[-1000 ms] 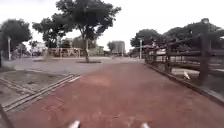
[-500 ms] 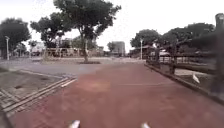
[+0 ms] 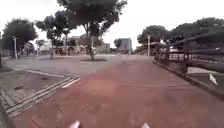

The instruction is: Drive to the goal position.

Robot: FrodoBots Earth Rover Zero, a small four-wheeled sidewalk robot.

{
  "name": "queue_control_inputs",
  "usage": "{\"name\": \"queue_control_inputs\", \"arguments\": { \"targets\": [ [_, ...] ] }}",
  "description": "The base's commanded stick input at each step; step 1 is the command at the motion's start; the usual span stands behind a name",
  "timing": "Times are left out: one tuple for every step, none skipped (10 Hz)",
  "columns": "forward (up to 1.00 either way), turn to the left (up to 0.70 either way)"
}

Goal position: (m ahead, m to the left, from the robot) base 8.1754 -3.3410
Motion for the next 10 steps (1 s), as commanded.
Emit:
{"name": "queue_control_inputs", "arguments": {
  "targets": [
    [0.7, -0.28],
    [0.7, -0.28],
    [0.7, -0.28],
    [0.7, -0.28],
    [0.7, -0.28],
    [0.7, -0.28],
    [0.7, -0.28],
    [0.7, -0.28],
    [0.7, -0.22],
    [0.7, -0.12]
  ]
}}
